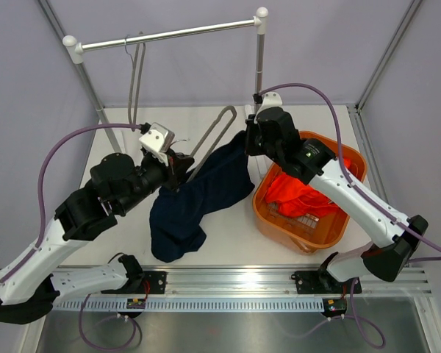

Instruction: Remove the shorts from the hanger

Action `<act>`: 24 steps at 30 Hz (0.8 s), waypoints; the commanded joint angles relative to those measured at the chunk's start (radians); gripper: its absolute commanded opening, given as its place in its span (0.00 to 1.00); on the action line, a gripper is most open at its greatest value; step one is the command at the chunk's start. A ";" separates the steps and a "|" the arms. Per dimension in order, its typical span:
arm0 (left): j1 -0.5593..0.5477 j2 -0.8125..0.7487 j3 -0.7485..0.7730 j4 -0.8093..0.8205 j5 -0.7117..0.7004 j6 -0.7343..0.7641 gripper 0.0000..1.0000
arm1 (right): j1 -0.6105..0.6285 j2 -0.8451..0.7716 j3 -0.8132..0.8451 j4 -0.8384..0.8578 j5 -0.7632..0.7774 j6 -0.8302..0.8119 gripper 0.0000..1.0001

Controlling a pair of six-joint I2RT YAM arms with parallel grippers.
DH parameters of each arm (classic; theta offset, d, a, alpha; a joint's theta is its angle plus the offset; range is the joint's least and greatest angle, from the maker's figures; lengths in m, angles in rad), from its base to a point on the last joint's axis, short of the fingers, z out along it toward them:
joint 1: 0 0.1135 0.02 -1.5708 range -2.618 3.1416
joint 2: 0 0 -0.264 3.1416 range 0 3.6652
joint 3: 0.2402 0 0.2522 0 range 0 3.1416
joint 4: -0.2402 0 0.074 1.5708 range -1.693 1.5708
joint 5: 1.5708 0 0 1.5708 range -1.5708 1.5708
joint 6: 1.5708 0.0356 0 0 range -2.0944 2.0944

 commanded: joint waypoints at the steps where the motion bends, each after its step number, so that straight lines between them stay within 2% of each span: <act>1: -0.007 -0.024 0.005 0.195 -0.007 -0.031 0.00 | 0.011 -0.053 -0.039 0.053 0.017 0.019 0.01; 4: -0.006 -0.002 0.007 0.255 0.004 -0.047 0.00 | 0.023 -0.060 -0.065 0.066 -0.004 0.022 0.00; 6: -0.006 0.015 0.004 0.301 -0.042 -0.050 0.00 | 0.040 -0.071 -0.077 0.072 -0.015 0.026 0.00; 9: -0.006 0.047 0.002 0.376 -0.120 -0.040 0.00 | 0.118 -0.091 -0.067 0.083 -0.017 0.032 0.00; 16: -0.006 0.153 0.011 0.545 -0.249 -0.025 0.00 | 0.373 -0.087 0.022 0.047 0.095 0.002 0.00; 18: -0.006 0.185 0.040 0.548 -0.315 0.005 0.00 | 0.428 -0.093 0.044 0.038 0.112 -0.003 0.00; 24: -0.003 0.323 0.183 0.602 -0.464 0.166 0.00 | 0.479 -0.125 0.099 -0.009 0.140 -0.047 0.00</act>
